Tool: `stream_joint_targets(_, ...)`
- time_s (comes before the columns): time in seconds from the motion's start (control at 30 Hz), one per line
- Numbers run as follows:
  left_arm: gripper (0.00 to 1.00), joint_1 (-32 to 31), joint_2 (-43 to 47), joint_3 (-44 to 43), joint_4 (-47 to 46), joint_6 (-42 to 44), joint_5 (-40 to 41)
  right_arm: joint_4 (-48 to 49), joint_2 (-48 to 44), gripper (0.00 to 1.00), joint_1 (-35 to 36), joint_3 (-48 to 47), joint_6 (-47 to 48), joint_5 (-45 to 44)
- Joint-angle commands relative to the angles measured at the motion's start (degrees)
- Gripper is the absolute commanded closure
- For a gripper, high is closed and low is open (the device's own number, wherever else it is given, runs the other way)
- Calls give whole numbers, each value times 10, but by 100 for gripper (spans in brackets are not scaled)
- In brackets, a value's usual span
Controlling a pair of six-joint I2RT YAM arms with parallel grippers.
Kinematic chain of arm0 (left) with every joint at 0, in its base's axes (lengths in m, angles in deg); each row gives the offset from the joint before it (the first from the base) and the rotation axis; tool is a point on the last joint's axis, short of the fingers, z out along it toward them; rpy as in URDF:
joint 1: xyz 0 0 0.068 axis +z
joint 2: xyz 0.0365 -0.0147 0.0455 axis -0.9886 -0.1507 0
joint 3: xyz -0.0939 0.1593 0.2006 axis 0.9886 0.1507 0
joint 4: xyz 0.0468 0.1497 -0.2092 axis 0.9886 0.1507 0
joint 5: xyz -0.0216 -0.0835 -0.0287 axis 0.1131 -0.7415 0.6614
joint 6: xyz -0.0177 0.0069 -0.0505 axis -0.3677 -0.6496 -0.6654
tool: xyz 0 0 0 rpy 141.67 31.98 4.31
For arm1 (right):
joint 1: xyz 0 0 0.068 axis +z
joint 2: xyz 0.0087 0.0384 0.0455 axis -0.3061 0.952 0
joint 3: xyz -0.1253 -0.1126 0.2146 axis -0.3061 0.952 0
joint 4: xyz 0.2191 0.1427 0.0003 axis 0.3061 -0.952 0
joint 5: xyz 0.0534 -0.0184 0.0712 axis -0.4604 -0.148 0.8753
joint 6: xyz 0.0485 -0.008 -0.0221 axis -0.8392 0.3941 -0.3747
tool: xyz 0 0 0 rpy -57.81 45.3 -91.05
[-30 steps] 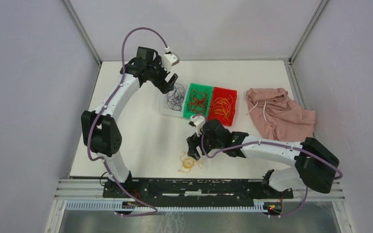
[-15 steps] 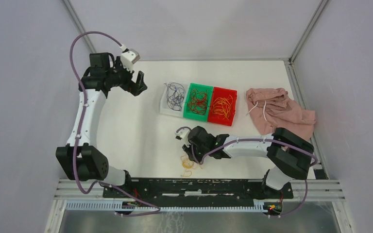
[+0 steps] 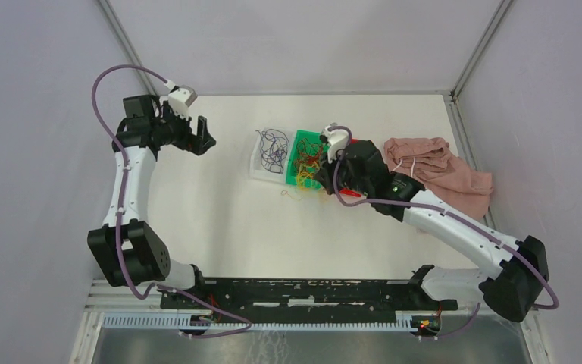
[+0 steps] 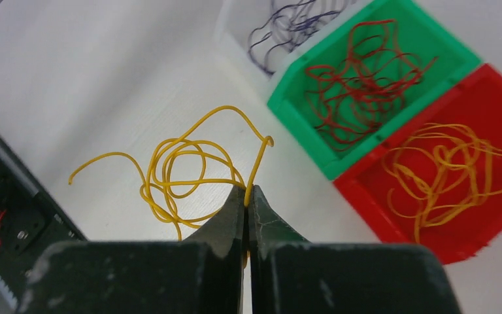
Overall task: Untangle the cables
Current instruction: Place the cable in the bin.
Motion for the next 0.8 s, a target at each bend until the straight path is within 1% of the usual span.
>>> stream_joint_targets(0.0, 1, 5, 26, 30, -52, -41, -2, -59, 14, 100, -44, -56, 28, -138)
stream_joint_targets(0.1, 1, 7, 27, 43, -55, -47, 8, -76, 63, 100, -69, -90, 39, -253)
stream_joint_targets(0.17, 1, 8, 27, 50, -56, -49, 10, -70, 97, 100, -84, -105, 49, -308)
stream_joint_targets(0.2, 1, 9, 28, 53, -59, -53, 10, -68, 114, 100, -94, -116, 48, -322)
stream_joint_targets(0.37, 1, 12, 30, 62, -69, -61, 7, -56, 212, 100, -128, -172, 67, -385)
stream_joint_targets(0.57, 1, 16, 30, 63, -69, -59, 7, -57, 333, 100, -152, -248, 103, -449)
stream_joint_targets(0.77, 1, 19, 30, 65, -66, -51, 4, -80, 425, 100, -154, -319, 122, -452)
